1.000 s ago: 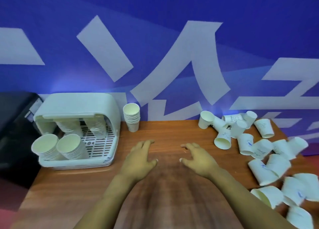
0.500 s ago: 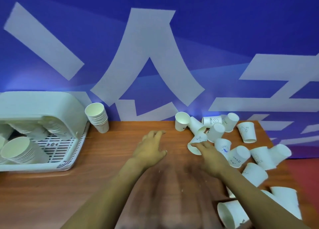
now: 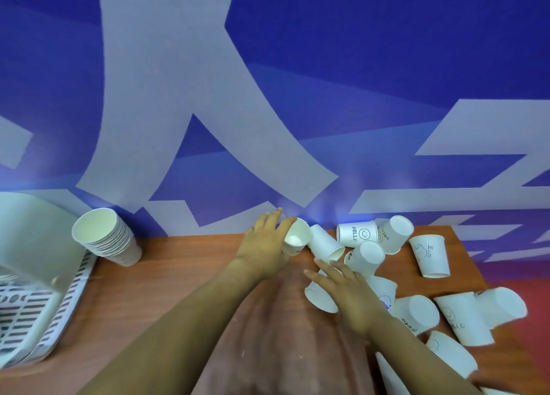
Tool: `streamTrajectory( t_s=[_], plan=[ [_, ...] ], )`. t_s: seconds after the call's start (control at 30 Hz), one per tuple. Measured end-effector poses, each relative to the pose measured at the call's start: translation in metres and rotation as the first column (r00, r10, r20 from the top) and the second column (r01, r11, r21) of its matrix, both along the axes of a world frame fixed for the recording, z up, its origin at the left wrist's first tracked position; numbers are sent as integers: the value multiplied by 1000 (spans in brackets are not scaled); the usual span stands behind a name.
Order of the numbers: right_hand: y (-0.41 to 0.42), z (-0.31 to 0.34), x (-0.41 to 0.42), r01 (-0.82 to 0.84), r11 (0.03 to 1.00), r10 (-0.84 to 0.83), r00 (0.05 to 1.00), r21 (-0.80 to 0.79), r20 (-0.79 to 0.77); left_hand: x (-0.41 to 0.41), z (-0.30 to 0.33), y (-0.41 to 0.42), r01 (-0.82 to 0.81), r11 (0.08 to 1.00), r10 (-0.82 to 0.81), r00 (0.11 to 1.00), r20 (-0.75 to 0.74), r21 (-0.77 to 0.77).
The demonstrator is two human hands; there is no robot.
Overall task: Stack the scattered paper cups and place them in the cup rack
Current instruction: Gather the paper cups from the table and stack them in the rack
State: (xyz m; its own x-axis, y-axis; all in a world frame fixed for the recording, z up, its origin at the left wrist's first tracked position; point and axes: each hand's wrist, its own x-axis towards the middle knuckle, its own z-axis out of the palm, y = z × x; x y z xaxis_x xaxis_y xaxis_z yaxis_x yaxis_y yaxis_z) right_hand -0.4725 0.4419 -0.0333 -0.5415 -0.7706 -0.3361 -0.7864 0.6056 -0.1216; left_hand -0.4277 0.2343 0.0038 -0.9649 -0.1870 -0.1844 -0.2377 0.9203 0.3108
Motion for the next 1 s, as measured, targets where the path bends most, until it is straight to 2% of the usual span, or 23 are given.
streamTrajectory(
  t_s=[0.27, 0.37, 0.53, 0.6, 0.7, 0.83, 1.0],
  plan=[
    [-1, -42, -15, -78, 997, 77, 994, -10, -74, -27, -42, 7, 59, 996, -59, 998, 5, -68],
    [-3, -49, -15, -105, 992, 98, 990, -69, -100, -31, -51, 12, 59, 993, -58, 998, 21, -99],
    [-5, -48, -6, -88, 990, 76, 991, -113, -112, -31, -58, 17, 0, 992, -5, 999, -36, -128],
    [-6, -44, 0, -79, 990, 66, 992, -116, -111, -29, -57, 17, -15, 991, 13, 1000, -15, -132],
    [-6, -34, 10, -41, 995, 36, 998, -92, -51, -15, -53, 17, -49, 996, 51, 998, 25, -79],
    [-7, -12, 23, 30, 990, -20, 997, -135, 77, 21, -42, 6, -65, 997, 67, 996, 61, -36],
    [-20, 23, 46, 246, 934, -198, 960, -260, 198, 72, -5, -12, -124, 992, 124, 991, -46, -6]
  ],
)
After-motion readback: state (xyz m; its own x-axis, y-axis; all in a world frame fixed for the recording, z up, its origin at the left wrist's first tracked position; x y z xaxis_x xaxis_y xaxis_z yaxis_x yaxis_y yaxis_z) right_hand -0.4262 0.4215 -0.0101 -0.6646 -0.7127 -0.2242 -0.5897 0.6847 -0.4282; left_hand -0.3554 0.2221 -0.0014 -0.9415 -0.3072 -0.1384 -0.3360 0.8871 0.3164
